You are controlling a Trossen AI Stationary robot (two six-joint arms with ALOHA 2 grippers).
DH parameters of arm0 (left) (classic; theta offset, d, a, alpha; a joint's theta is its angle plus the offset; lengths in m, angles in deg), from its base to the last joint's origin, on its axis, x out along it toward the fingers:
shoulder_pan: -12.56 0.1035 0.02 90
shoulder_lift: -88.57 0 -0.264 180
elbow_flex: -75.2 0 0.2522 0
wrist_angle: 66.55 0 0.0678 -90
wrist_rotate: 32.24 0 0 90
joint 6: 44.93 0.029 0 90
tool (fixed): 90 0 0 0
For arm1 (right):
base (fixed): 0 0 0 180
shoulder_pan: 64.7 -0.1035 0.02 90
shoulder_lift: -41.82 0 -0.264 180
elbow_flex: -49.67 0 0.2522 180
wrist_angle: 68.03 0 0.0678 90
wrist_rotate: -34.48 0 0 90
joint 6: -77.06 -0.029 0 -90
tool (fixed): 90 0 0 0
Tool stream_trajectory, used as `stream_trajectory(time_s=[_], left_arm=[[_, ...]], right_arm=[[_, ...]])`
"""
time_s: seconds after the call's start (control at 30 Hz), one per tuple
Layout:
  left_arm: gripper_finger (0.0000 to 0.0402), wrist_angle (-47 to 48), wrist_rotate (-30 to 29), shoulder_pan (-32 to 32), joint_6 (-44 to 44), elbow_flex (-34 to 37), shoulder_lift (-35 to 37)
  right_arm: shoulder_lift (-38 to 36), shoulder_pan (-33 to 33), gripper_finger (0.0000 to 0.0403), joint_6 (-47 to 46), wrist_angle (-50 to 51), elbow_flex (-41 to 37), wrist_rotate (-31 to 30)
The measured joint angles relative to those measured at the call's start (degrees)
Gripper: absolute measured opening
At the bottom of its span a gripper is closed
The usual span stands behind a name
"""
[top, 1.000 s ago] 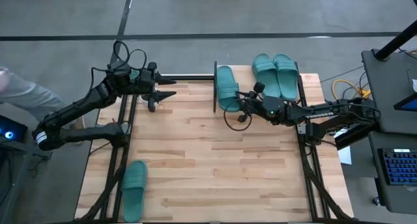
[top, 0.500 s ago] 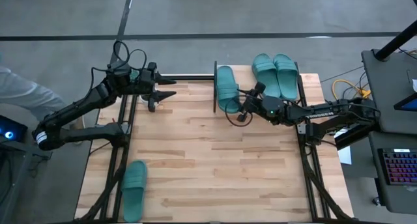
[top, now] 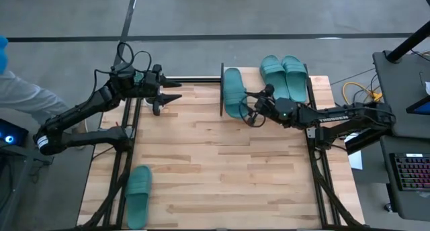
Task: Pick and place slides into the shelf
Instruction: Put the green slipper on the shelf
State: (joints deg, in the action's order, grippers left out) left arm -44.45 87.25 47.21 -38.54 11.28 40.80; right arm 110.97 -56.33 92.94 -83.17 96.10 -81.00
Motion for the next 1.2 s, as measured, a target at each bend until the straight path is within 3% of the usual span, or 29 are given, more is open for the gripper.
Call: stream_trajectory(time_s=[0.37, 0.6, 0.8, 1.0, 1.2], left_arm=[[0.0190, 2.9, 0.2, -0.2, -1.9, 1.3, -0.3], [0.0190, 4.4, 0.6, -1.4, -13.5, 7.8, -1.4], [0.0190, 14.1, 1.7, -3.3, -19.0, 9.0, -1.5], [0.0190, 22.0, 1.5, -8.6, -23.8, 10.0, -2.4], [0.0189, 23.8, -2.6, -16.9, -22.7, 10.5, -5.3]], right_arm=[[-4.5, -1.6, 0.0199, 1.7, -0.5, 0.0, 0.1], [-10.5, -11.0, 0.0199, 7.0, 0.0, -0.2, 0.2], [-11.8, -17.2, 0.0199, 8.5, 0.5, -1.5, 0.1], [-10.0, -17.9, 0.0198, 8.3, 2.3, -2.1, -0.1], [-7.3, -17.9, 0.0199, 6.0, 2.8, -2.8, 0.0]])
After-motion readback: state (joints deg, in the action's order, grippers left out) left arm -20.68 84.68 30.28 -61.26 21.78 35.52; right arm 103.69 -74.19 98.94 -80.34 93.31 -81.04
